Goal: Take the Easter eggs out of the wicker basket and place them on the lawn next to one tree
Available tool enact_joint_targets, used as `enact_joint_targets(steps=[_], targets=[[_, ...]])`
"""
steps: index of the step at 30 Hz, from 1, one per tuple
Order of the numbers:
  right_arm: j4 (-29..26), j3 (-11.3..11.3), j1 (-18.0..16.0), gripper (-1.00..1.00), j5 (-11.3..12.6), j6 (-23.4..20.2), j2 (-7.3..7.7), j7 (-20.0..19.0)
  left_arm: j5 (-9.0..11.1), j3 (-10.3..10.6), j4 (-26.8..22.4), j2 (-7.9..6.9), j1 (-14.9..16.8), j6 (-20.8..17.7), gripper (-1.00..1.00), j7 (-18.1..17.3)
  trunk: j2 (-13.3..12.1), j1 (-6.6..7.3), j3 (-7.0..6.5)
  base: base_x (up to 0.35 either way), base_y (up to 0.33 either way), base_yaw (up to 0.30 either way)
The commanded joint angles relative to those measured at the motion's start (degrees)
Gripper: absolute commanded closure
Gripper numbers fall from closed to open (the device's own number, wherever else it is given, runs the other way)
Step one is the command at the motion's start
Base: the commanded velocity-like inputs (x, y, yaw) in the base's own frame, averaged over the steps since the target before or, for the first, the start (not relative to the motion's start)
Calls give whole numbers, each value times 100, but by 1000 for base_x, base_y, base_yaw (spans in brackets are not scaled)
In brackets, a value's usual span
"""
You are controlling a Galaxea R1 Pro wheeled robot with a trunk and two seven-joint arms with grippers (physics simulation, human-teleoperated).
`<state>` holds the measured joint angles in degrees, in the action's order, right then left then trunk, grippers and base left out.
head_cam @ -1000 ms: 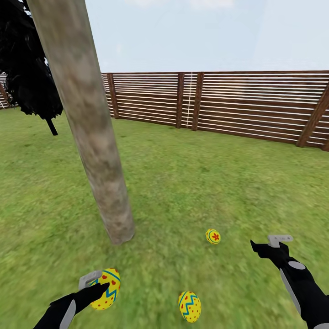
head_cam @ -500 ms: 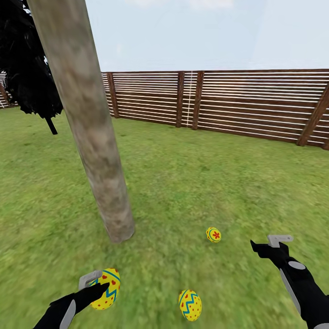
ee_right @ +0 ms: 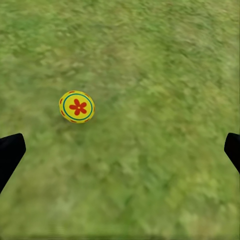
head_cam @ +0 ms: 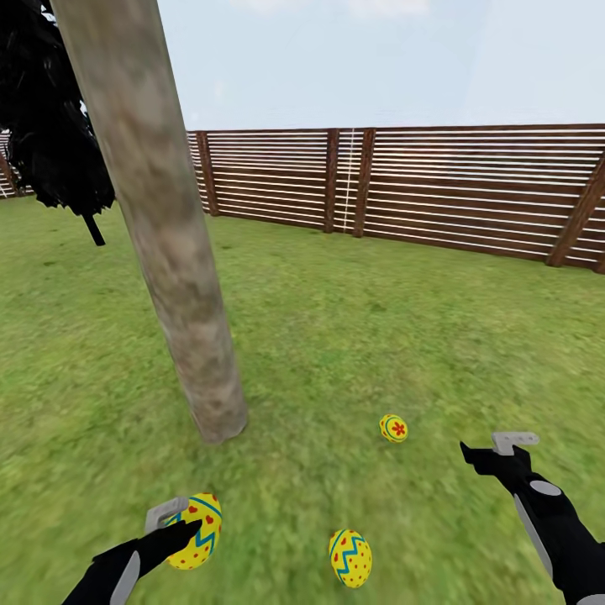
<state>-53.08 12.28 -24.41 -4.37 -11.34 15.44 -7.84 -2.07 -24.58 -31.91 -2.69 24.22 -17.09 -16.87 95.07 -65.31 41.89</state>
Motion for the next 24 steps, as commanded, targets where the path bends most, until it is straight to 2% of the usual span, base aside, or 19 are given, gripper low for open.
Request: enact_joint_targets(steps=[1, 3, 24], targets=[[-10, 15, -3, -100, -46, -31, -4, -42, -21, -38, -9, 15, 4, -40, 100, -44, 44, -22, 24, 0, 0, 0], [-9, 11, -3, -100, -46, -32, -6, -42, -25, -38, -9, 62, 4, -40, 100, -41, 124, -66, 60, 0, 0, 0], [-9, 11, -3, -100, -46, -35, -6, -47, -30, -38, -9, 76, 4, -40, 100, -42, 967, -527, 437, 0, 0, 0]])
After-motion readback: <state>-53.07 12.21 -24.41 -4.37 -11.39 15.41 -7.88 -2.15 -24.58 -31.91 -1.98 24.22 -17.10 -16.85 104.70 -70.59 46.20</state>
